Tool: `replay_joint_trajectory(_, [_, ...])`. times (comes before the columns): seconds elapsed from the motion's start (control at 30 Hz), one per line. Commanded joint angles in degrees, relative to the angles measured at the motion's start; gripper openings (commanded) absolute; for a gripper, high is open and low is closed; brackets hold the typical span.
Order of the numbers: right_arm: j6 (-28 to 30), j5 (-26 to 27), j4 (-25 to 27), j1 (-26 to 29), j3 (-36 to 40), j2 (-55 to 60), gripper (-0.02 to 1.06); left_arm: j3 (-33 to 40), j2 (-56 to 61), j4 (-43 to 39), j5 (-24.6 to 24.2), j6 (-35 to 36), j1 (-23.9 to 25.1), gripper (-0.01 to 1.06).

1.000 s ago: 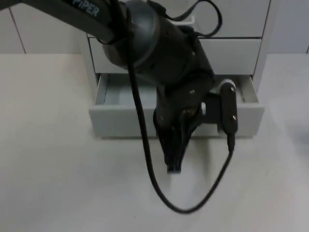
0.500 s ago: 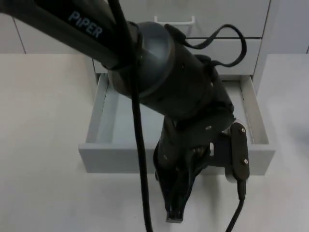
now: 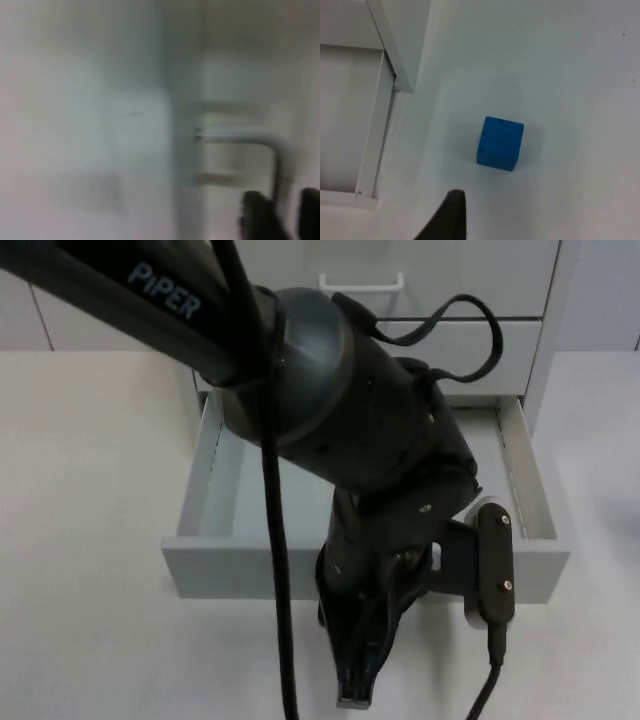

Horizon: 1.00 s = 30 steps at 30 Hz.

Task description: Open the drawer with the left hand, place the block into the drawer with the right hand, then close the drawer with the left hand.

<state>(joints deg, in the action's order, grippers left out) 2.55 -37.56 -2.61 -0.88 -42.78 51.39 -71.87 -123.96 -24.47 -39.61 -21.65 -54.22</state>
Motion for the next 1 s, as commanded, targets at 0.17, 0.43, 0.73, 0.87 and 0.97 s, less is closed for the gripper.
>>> replay_joint_trajectory(0.17, [-0.1,0.6,-0.2,0.1,0.0,0.0,1.05,1.3,1.5,11.4,0.1,-1.5,-2.4,1.01])
replay_joint_trajectory(0.43, [-0.1,0.5,-0.2,0.1,0.0,0.0,1.05,1.3,8.2,10.1,0.5,-2.2,-2.4,1.05])
replay_joint_trajectory(0.73, [-0.1,-0.3,-0.2,0.1,0.0,0.0,1.05,1.3,16.8,11.4,-3.8,-1.6,-2.3,1.05])
replay_joint_trajectory(0.87, [-0.1,-0.6,-0.2,0.1,0.0,0.0,1.05,1.3,21.9,12.6,-5.5,0.4,-1.8,1.05])
replay_joint_trajectory(0.97, [-0.1,-0.7,-0.2,0.1,0.0,0.0,1.05,1.3,27.4,17.3,-6.2,1.1,0.5,1.05])
